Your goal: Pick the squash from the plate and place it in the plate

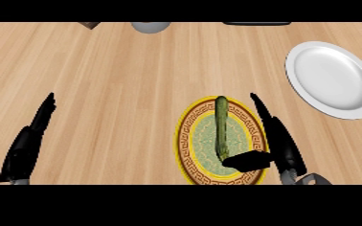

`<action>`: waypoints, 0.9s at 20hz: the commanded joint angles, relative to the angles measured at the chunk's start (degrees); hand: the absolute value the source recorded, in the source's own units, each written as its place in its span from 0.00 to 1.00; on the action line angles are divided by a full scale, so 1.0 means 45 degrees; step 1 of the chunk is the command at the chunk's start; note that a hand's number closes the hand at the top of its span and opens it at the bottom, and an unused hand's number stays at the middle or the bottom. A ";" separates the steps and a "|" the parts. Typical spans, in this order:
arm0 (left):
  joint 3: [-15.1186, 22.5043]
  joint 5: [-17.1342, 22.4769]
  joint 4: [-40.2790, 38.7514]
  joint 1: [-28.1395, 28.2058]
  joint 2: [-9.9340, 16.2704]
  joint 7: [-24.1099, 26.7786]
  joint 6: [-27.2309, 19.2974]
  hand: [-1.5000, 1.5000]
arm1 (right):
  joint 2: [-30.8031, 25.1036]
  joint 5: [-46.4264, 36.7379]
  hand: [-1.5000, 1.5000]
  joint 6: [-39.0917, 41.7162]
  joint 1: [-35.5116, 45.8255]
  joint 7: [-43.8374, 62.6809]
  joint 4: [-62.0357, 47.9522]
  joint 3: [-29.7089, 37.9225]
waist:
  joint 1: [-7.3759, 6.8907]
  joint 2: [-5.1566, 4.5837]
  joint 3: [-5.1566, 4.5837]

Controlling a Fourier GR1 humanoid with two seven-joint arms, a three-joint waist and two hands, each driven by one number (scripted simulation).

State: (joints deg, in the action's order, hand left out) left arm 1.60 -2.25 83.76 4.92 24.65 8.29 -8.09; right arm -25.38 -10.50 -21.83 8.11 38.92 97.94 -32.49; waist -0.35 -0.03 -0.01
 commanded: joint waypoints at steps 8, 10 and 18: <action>-0.0938 -0.0336 0.0620 -0.0127 -0.0199 -0.0809 0.1039 0.50 | 0.1952 -0.0537 0.00 0.2398 0.0533 -0.0509 -0.1699 0.0883 | 0.0030 0.0012 0.0004; -0.0779 -0.0718 0.0580 -0.0218 -0.0545 -0.0784 0.0952 0.50 | 0.2423 -0.0691 0.00 0.2546 0.0759 -0.1237 -0.3219 0.1295 | 0.0024 0.0004 0.0005; -0.1363 -0.1342 0.0952 0.0272 -0.1187 -0.0560 0.1193 0.50 | 0.4012 -0.2158 0.00 0.2451 0.0221 -0.2129 -0.3897 0.1566 | 0.0031 0.0009 0.0004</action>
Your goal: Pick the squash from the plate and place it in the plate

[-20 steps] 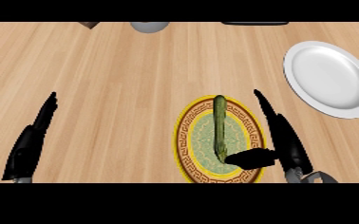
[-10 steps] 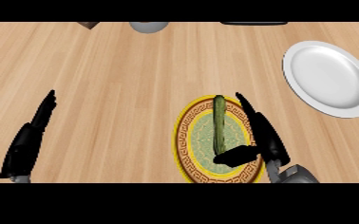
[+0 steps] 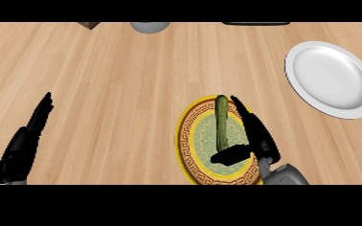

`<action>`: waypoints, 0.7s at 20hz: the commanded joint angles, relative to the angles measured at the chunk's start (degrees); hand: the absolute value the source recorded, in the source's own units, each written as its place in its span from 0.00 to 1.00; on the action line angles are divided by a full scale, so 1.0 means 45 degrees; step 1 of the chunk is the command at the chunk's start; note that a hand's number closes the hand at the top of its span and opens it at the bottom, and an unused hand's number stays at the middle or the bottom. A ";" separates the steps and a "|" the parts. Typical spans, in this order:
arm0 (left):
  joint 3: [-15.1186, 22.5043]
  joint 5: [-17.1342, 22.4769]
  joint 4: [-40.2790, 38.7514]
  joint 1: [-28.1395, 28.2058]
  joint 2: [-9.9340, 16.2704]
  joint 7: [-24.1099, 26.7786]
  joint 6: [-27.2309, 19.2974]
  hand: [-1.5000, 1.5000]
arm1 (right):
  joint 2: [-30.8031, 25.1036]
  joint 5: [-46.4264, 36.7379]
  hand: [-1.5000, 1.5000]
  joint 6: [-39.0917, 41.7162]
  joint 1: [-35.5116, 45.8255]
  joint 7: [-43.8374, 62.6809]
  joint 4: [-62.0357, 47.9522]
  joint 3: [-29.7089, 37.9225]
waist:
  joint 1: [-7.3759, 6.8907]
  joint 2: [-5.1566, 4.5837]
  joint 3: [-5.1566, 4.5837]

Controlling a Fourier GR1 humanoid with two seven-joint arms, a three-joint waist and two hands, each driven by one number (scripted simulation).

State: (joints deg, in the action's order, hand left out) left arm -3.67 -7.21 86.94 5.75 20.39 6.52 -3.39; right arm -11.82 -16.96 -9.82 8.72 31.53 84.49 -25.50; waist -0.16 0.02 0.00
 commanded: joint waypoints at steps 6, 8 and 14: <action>-0.0330 -0.0583 -0.0563 -0.0344 -0.0722 0.0257 0.0359 0.50 | 0.1665 -0.0939 1.00 -0.0112 0.0291 -0.1836 -0.1692 0.0699 | 0.0010 -0.0006 0.0000; -0.0206 -0.0814 0.0093 0.0443 -0.0928 0.0436 0.0145 0.50 | 0.1688 -0.0695 1.00 -0.0250 0.0619 -0.3209 -0.2829 0.1327 | -0.0035 -0.0008 0.0004; -0.0487 -0.0867 -0.0036 0.0164 -0.0677 0.0318 0.0392 0.50 | -0.3061 -0.0099 1.00 0.2598 0.0036 -0.4115 -0.2337 0.3491 | 0.0137 -0.0066 0.0028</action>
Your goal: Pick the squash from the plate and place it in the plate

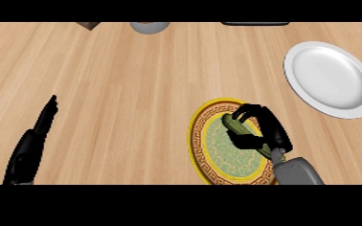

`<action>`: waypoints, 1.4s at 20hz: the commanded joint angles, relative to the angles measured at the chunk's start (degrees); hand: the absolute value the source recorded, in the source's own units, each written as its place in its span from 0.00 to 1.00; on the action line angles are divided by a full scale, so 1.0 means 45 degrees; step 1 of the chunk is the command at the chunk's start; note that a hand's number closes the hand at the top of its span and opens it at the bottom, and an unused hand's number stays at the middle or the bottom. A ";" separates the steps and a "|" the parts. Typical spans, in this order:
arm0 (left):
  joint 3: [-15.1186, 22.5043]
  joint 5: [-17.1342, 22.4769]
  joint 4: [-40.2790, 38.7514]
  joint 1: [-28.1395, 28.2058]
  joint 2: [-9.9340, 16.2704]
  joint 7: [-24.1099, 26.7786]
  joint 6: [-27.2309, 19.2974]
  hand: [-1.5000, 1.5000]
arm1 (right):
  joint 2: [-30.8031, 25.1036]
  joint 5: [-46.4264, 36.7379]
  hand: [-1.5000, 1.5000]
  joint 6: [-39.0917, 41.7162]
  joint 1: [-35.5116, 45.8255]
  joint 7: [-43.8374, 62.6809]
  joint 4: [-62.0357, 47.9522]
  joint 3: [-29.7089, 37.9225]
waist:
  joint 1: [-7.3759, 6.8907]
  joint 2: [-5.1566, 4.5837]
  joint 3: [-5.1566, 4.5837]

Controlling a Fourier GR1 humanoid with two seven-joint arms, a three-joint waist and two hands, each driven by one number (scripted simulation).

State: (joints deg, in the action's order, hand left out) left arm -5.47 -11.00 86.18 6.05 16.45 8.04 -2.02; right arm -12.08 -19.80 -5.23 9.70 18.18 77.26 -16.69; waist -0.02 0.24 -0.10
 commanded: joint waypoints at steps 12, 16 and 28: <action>-0.0084 0.0170 0.0024 -0.0144 -0.0021 0.0110 0.0088 0.50 | -1.0247 -0.0436 1.00 0.2368 -0.0004 -0.6220 -0.5493 0.4753 | -0.0025 -0.0471 0.0228; -0.0089 0.0189 0.0245 -0.0267 0.0095 -0.0013 0.0178 0.50 | -1.0986 -0.0055 1.00 0.1709 0.0378 -0.8189 -0.7057 0.5889 | -0.0267 -0.0398 0.0272; -0.0034 0.0181 0.0127 -0.0475 0.0156 -0.0187 0.0374 0.50 | -1.2130 0.1772 1.00 0.2234 0.2023 -1.5578 -1.0103 0.8423 | -0.0489 -0.0248 0.0168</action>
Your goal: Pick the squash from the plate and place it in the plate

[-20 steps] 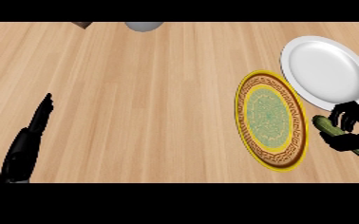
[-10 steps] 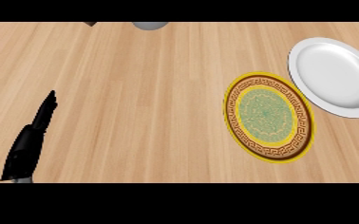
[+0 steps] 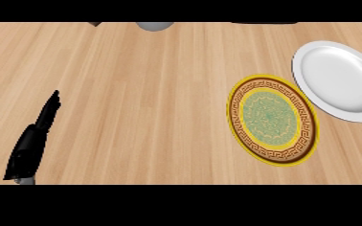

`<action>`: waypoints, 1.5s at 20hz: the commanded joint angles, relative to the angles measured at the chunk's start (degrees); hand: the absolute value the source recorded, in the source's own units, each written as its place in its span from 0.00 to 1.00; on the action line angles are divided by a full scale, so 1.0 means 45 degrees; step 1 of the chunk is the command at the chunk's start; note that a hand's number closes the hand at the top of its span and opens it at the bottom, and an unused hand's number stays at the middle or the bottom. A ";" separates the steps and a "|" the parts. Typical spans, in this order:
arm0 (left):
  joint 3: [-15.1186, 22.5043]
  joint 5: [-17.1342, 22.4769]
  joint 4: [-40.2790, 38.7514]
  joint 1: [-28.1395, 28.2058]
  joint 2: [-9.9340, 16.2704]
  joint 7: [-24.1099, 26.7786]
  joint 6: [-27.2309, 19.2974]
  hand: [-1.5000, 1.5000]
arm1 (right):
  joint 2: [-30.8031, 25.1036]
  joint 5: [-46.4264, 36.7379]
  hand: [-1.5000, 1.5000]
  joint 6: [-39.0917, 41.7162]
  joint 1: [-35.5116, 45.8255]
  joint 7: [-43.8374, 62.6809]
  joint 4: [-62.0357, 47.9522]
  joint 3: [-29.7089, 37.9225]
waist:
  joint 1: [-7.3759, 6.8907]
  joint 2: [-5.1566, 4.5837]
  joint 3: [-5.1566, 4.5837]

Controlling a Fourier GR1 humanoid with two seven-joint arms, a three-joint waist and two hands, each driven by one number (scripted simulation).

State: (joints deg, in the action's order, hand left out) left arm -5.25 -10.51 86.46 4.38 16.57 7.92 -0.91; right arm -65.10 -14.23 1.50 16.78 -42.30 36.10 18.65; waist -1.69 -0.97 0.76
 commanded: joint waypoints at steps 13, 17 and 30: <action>0.0017 -0.0205 -0.0874 -0.1159 0.0138 -0.0132 0.0328 0.50 | 0.0252 -0.0820 1.00 0.2824 0.4387 -0.3039 -0.2942 -0.1063 | -0.0274 0.0009 -0.0132; 0.0175 -0.0238 0.0192 -0.0385 -0.0083 -0.0649 0.0259 0.50 | 0.0987 -0.1383 1.00 0.3238 0.5523 -0.1881 -0.3213 -0.1746 | -0.0238 0.0094 -0.0140; -0.0020 -0.0418 -0.0064 -0.0342 -0.0163 -0.0012 0.0152 0.50 | 0.4358 -0.3631 1.00 0.1210 0.7240 -0.0708 -0.5155 -0.3337 | -0.0305 -0.0002 -0.0124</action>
State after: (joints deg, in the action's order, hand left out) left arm -5.70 -11.68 84.83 2.73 16.26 8.13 0.34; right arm -49.41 -28.75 9.53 48.07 -45.51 15.82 4.56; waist -2.82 -0.84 0.14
